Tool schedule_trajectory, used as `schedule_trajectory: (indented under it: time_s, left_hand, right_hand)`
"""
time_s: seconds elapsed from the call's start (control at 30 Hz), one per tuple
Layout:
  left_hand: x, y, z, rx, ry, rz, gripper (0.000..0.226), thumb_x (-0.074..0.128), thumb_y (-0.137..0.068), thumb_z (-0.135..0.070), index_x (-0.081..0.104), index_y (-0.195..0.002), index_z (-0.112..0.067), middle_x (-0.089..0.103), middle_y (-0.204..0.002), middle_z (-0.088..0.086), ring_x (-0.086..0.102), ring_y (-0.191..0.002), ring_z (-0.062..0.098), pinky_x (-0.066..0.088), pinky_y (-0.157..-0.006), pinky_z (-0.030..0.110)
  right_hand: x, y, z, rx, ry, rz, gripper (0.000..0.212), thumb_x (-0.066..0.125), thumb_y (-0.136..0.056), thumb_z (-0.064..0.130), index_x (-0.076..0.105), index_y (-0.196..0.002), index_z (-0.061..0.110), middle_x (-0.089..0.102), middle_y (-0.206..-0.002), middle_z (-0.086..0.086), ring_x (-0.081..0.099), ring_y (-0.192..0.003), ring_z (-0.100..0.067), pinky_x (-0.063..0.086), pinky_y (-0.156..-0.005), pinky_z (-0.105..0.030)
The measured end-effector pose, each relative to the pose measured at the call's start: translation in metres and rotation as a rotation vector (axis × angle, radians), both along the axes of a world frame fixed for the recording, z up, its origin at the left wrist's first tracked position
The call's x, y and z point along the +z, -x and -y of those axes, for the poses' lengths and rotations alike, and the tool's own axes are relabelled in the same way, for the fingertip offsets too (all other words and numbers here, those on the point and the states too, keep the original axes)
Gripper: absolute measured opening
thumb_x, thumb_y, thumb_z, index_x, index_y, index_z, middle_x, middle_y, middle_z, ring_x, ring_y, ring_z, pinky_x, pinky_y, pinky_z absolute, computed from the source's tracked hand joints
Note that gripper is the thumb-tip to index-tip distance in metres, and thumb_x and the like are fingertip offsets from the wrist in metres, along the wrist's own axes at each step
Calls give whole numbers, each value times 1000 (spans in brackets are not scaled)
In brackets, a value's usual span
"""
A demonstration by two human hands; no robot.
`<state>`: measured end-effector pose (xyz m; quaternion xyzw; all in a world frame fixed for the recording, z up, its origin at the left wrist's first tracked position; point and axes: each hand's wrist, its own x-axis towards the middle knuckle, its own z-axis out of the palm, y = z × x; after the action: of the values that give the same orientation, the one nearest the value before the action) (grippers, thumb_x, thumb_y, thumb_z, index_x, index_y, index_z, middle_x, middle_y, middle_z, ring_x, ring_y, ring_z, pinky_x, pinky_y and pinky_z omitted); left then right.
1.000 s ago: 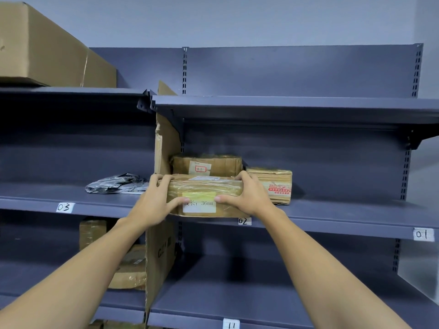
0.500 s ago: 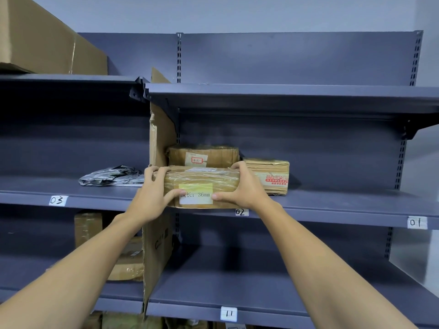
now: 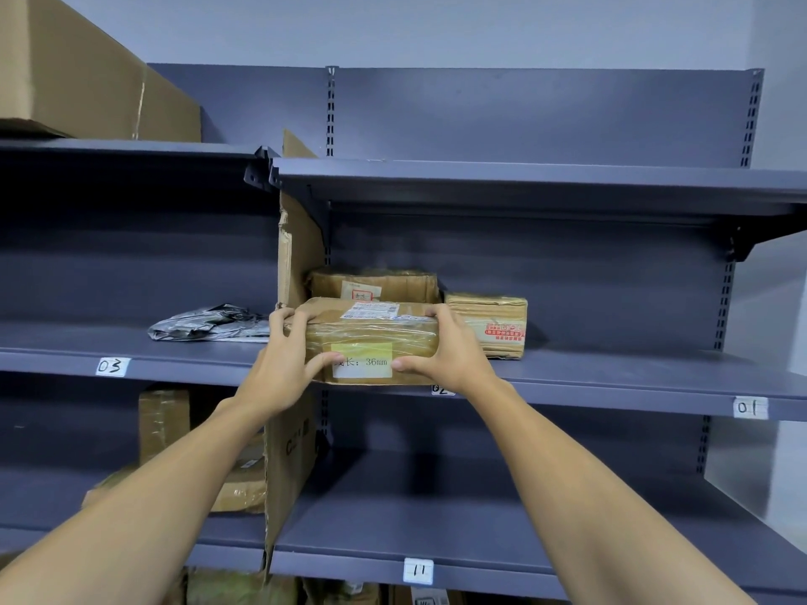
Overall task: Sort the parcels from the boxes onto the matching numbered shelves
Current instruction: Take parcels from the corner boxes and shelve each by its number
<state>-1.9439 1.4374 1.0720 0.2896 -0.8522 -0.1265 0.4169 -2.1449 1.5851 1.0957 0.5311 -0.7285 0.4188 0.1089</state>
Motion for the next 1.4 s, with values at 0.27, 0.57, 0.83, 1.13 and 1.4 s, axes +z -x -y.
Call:
schedule_trajectory:
  time_s: [0.27, 0.57, 0.83, 1.13, 1.4]
  left_hand:
    - [7, 8, 7, 4, -45, 26, 71, 65, -90, -48, 30, -146, -21, 15, -152, 5, 44, -129, 34, 43, -99, 46]
    - [5, 3, 0, -5, -3, -15, 68, 65, -90, -48, 32, -144, -21, 18, -151, 5, 46, -128, 37, 46, -99, 52]
    - [22, -19, -15, -17, 59, -42, 66, 63, -90, -54, 33, -143, -28, 19, -149, 1, 50, -122, 36, 48, -94, 49]
    - [48, -29, -27, -59, 110, -102, 64, 62, -90, -56, 31, -142, -34, 21, -149, 0, 51, -119, 40, 45, -97, 51]
    - [75, -4, -27, -60, 142, -148, 65, 61, -92, -52, 31, -146, -30, 20, -153, 3, 48, -122, 34, 39, -96, 46]
  right_hand:
    - [5, 1, 8, -10, -34, 13, 90, 89, -67, 48, 38, -135, 19, 43, -143, -1, 47, -124, -20, 43, -97, -33]
    - [1, -5, 1, -16, -2, 5, 91, 88, -69, 48, 38, -139, 18, 40, -147, 1, 45, -129, -20, 42, -101, -34]
    - [20, -25, -21, -23, 19, -26, 89, 87, -71, 49, 37, -137, 17, 41, -146, -1, 44, -130, -20, 39, -99, -32]
    - [50, -45, -48, -91, 74, -96, 86, 88, -69, 49, 40, -133, 17, 44, -140, -2, 47, -124, -21, 41, -96, -32]
    - [77, -29, -49, -121, 104, -119, 87, 87, -70, 48, 38, -136, 18, 45, -140, -2, 49, -121, -22, 47, -98, -38]
